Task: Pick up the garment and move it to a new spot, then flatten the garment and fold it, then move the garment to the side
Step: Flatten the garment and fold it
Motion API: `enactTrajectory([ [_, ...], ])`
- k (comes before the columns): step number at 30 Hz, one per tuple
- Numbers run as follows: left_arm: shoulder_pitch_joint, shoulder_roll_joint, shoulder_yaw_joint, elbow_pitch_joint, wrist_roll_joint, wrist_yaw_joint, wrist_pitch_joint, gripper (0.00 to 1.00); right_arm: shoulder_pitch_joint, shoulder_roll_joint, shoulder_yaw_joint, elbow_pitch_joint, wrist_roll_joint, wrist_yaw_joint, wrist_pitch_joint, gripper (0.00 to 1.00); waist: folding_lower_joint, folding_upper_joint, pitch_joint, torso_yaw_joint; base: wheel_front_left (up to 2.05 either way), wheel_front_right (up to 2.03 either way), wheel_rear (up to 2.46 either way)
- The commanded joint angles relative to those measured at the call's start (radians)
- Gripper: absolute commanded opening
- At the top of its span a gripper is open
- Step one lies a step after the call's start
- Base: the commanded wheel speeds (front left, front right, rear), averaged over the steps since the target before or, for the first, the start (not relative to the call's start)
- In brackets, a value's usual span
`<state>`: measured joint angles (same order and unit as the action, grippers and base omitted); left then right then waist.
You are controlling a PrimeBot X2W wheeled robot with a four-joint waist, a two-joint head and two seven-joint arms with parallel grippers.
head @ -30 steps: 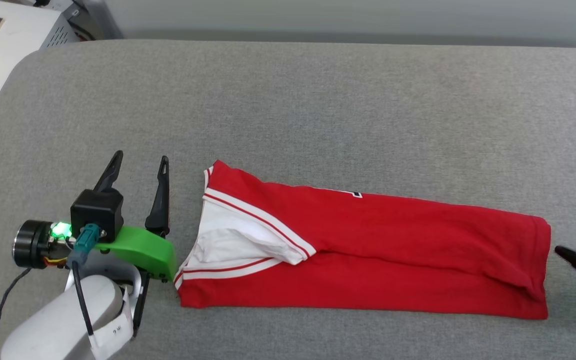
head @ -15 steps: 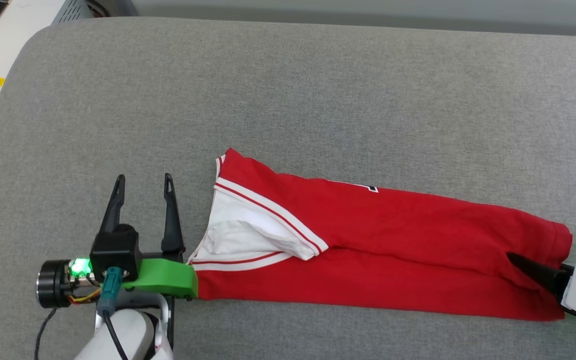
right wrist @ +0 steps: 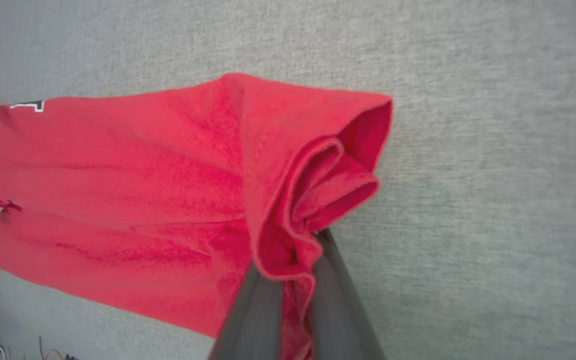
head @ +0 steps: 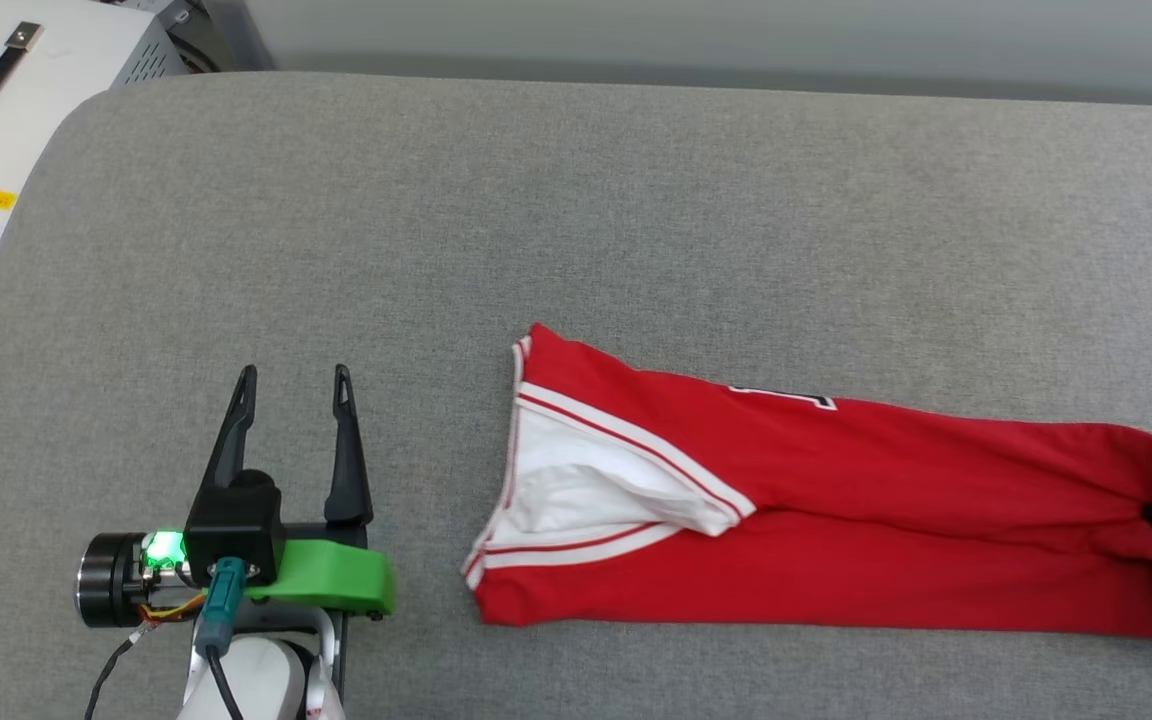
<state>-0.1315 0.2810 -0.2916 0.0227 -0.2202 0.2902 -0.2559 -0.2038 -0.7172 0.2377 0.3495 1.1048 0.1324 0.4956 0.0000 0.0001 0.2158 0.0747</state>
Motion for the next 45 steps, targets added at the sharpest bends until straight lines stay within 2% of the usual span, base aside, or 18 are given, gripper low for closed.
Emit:
enactTrajectory([
  [1,0.021,-0.008,0.012,-0.002,0.017,-0.017,-0.006,1.0,0.011,-0.032,-0.018,0.016,0.003,-0.002,-0.008,0.0,0.0,-0.0001,-0.014,-0.009,0.0,0.0,0.0],
  [6,0.045,-0.033,0.055,-0.001,0.047,-0.061,-0.006,1.0,0.042,-0.097,-0.054,0.025,0.004,-0.002,0.003,0.0,0.0,-0.0001,-0.035,-0.017,0.0,0.0,0.0],
  [12,0.072,-0.058,0.101,0.0,0.071,-0.098,-0.006,1.0,0.07,-0.104,-0.068,-0.166,0.064,-0.002,0.055,0.0,0.0,-0.0001,-0.047,-0.027,0.0,0.0,0.0],
  [16,0.075,-0.075,0.121,0.005,0.09,-0.118,-0.006,1.0,0.071,-0.072,-0.045,-0.321,0.082,-0.002,0.125,0.0,0.0,-0.0001,-0.044,-0.027,0.0,0.0,0.0],
  [19,0.071,-0.088,0.13,0.007,0.105,-0.13,-0.006,1.0,0.032,-0.021,-0.005,-0.415,0.077,-0.002,0.181,0.0,0.0,-0.0001,-0.033,-0.022,0.0,0.0,0.0],
  [23,0.056,-0.108,0.138,0.011,0.12,-0.145,-0.006,1.0,-0.067,0.053,0.086,-0.462,0.012,-0.002,0.249,0.0,0.0,-0.0001,-0.01,-0.008,0.0,0.0,0.0],
  [30,0.025,-0.137,0.157,0.013,0.137,-0.167,-0.006,1.0,-0.283,0.188,0.275,-0.396,-0.119,-0.002,0.268,0.0,0.0,-0.0001,0.039,0.023,0.0,0.0,0.0],
  [35,0.002,-0.156,0.166,0.013,0.15,-0.182,-0.006,1.0,-0.41,0.278,0.406,-0.271,-0.186,-0.002,0.23,0.0,0.0,-0.0001,0.073,0.041,0.0,0.0,0.0],
  [45,-0.026,-0.183,0.179,0.02,0.168,-0.198,-0.006,1.0,-0.48,0.374,0.59,0.029,-0.238,-0.002,0.137,0.0,0.0,-0.0001,0.101,0.058,0.0,0.0,0.0],
])
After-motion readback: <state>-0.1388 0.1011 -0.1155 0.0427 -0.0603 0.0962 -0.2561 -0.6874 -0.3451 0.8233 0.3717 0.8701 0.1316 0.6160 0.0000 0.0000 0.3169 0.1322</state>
